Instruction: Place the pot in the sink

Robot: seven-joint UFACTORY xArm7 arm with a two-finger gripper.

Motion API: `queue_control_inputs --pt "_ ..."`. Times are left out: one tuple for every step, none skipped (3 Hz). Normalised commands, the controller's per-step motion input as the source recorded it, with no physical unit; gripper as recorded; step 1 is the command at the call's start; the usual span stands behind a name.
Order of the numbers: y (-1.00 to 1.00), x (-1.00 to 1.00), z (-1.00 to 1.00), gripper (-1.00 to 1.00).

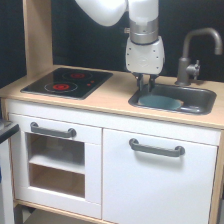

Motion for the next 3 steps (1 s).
queue_control_inputs --pt "0.52 1.0 -1.0 1.0" --pt "0.53 1.0 -1.0 1.0" --pt "0.67 1.0 -0.97 1.0"
